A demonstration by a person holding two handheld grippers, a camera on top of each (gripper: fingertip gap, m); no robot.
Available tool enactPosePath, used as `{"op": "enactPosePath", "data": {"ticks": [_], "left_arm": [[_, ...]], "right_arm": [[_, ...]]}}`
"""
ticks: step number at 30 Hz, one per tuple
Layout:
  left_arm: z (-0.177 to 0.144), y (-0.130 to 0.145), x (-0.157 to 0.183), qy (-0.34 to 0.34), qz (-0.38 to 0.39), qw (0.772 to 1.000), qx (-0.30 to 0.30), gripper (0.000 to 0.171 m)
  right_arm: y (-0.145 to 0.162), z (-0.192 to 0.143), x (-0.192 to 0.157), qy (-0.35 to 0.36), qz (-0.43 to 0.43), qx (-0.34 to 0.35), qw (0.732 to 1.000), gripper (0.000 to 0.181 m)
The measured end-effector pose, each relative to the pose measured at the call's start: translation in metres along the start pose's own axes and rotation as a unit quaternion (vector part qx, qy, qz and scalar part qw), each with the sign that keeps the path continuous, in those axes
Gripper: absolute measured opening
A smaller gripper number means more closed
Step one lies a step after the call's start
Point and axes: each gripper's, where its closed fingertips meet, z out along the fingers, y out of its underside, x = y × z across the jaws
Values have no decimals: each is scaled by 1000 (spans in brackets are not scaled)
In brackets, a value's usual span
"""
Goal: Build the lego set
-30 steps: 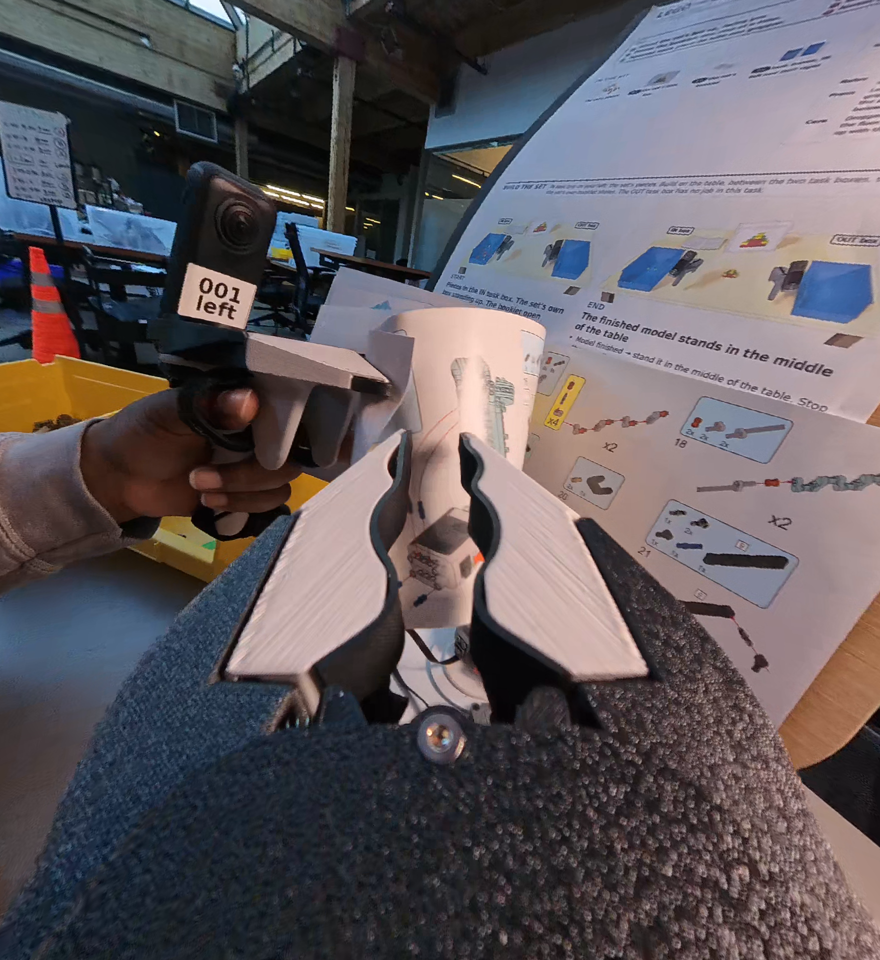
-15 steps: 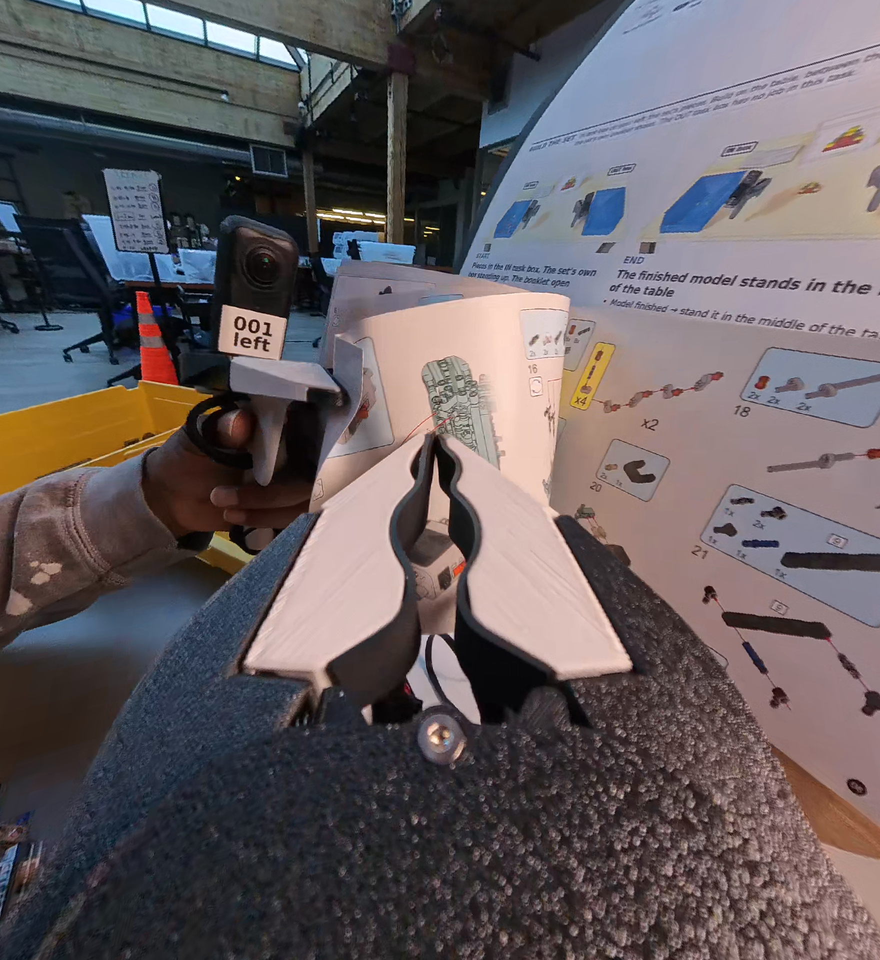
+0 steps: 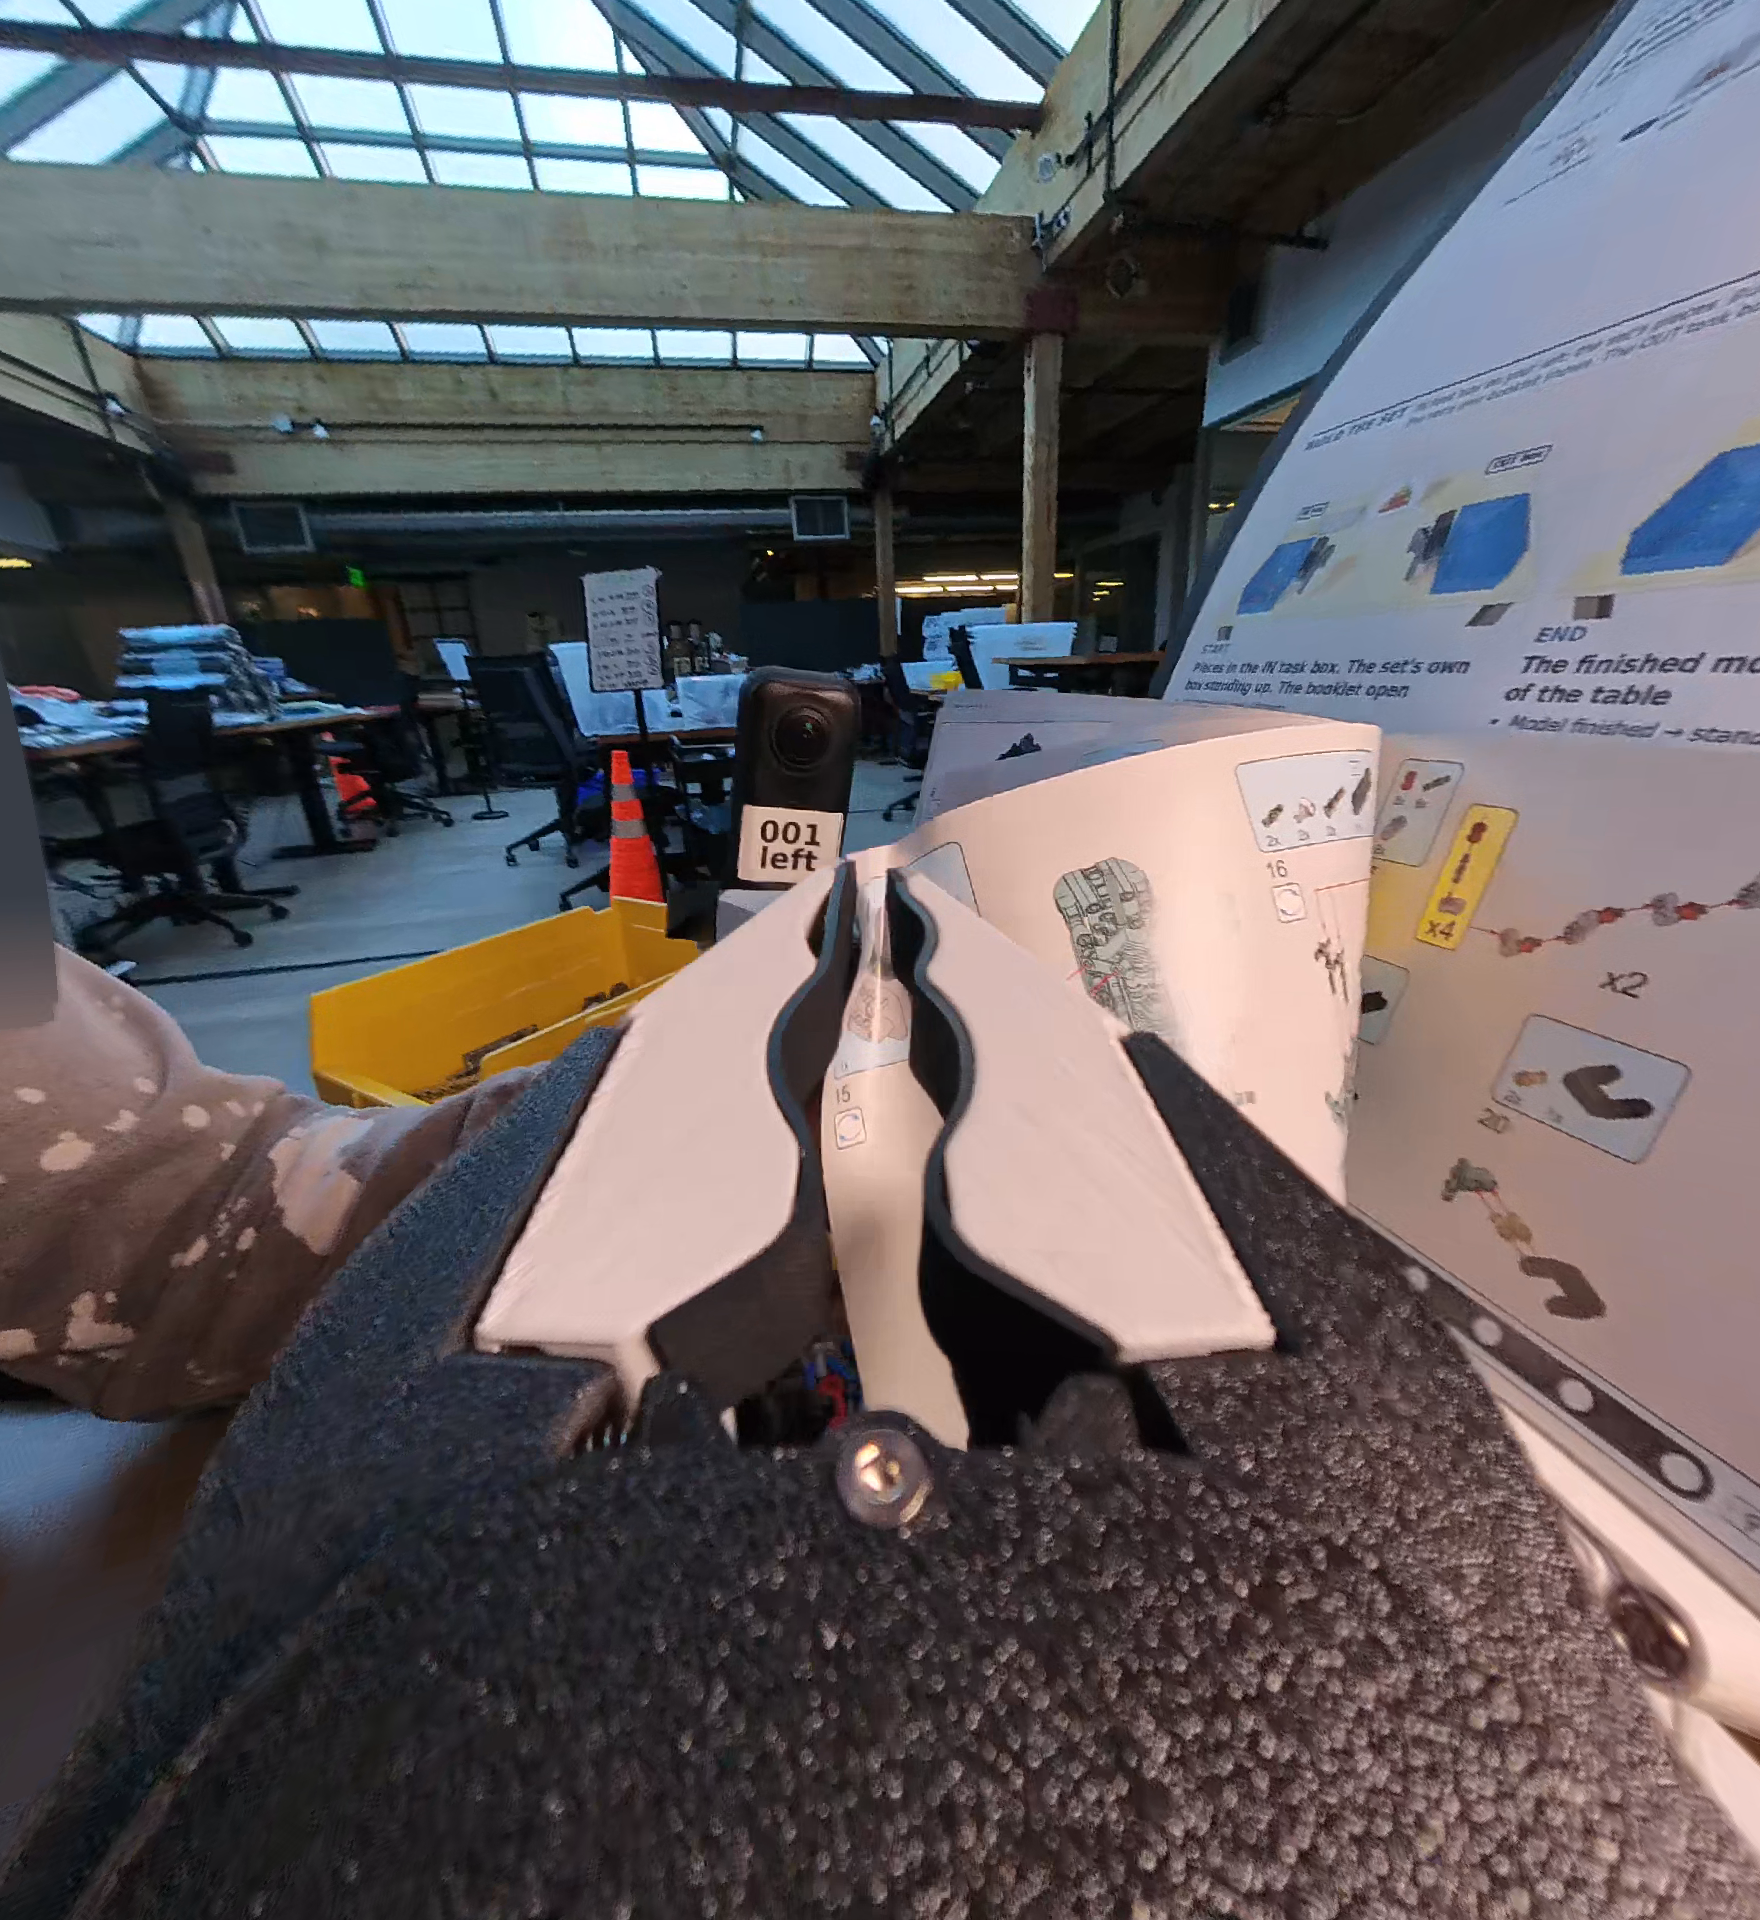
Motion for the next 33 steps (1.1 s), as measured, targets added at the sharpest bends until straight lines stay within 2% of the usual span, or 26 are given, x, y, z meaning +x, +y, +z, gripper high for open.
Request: {"op": "enactPosePath", "data": {"ticks": [8, 12, 20, 28, 30, 33], "left_arm": [[2, 5, 3, 1, 19, 1000, -13, 20], [3, 6, 4, -2, 28, 999, -21, 24], [6, 5, 11, 0, 48, 999, -25, 30], [3, 2, 16, 6, 60, 998, -26, 36], [3, 1, 17, 8, 59, 998, -25, 33], [4, 0, 12, -9, 57, 998, -20, 23]], "right_arm": [[9, 1, -7, -57, 83, 4, 995, 0], [16, 4, -7, -45, 61, -18, 997, 6], [20, 5, 0, -4, 11, -37, 999, 6], [10, 0, -10, -30, 17, -22, 999, 33], [8, -1, -7, -20, 14, -21, 999, 34], [10, -2, 1, 7, -6, -28, 1000, 19]]}}
